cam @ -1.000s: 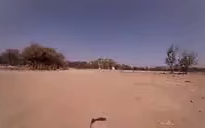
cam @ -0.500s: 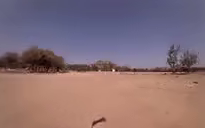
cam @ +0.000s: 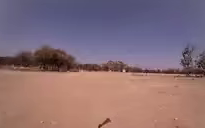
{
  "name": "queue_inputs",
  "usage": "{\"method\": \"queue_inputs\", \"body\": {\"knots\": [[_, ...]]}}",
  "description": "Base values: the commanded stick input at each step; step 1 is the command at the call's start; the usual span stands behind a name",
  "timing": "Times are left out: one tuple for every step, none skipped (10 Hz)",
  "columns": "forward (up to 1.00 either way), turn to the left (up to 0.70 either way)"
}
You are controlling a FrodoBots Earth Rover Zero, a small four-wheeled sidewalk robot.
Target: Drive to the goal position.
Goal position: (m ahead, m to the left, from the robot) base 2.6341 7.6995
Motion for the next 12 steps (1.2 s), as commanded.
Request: {"method": "queue_inputs", "body": {"knots": [[1.00, 0.03], [1.00, 0.04], [1.00, 0.23], [1.00, 0.34], [1.00, 0.39], [1.00, 0.40], [1.00, 0.40], [1.00, 0.40], [1.00, 0.40], [1.00, 0.40], [1.00, 0.40], [1.00, 0.40]]}}
